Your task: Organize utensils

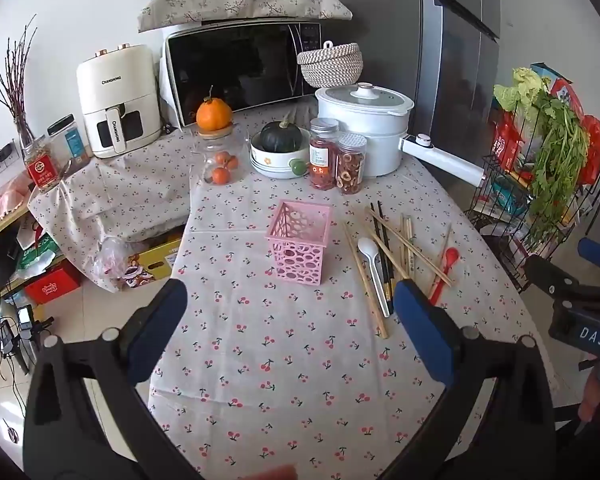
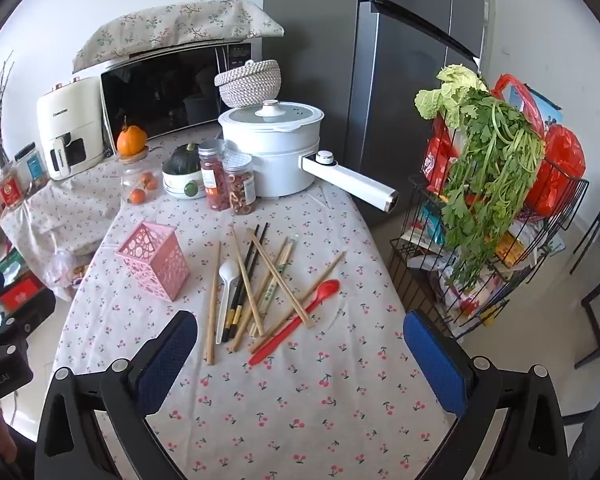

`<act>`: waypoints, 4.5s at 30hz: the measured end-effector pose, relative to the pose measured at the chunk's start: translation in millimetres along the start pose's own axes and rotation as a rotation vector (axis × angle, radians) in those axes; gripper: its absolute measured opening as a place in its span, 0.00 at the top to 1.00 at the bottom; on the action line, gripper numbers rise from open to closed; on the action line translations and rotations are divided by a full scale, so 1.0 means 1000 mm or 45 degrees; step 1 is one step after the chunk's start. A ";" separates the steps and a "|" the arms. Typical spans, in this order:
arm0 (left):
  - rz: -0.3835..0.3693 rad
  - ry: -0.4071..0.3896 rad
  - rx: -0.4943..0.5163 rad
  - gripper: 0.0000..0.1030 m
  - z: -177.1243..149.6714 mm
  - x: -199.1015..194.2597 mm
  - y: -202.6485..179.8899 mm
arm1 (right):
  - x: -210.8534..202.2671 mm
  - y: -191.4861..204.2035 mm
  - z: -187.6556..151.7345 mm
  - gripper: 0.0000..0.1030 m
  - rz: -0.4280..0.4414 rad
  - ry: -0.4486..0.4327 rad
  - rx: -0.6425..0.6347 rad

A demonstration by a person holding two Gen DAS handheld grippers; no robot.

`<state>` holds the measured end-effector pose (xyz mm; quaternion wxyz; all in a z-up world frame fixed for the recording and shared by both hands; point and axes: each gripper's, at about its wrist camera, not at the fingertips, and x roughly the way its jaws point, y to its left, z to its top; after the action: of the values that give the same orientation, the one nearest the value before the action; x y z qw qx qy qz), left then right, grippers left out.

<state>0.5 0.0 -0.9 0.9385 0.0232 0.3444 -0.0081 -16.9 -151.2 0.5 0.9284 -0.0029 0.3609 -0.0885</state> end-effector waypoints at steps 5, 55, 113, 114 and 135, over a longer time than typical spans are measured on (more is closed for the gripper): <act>-0.028 0.053 -0.019 0.01 0.007 0.005 0.004 | 0.000 0.003 -0.002 0.00 -0.001 0.000 -0.012; -0.026 0.076 -0.031 0.01 -0.004 0.009 0.001 | 0.006 0.009 0.000 0.00 0.055 -0.028 0.022; -0.132 0.254 0.060 0.01 0.005 0.067 -0.015 | 0.059 -0.023 0.012 0.00 0.188 0.180 0.054; -0.156 0.288 0.048 0.01 0.007 0.072 -0.016 | 0.066 -0.027 0.012 0.00 0.184 0.210 0.064; -0.076 0.619 -0.078 0.73 0.074 0.250 -0.100 | 0.117 -0.093 0.009 0.00 0.202 0.459 0.342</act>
<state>235.9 -103.7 -110.4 0.8275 -0.0141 0.5609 -0.0194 58.6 -263.0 -64.4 0.8449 0.1650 0.5051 -0.0614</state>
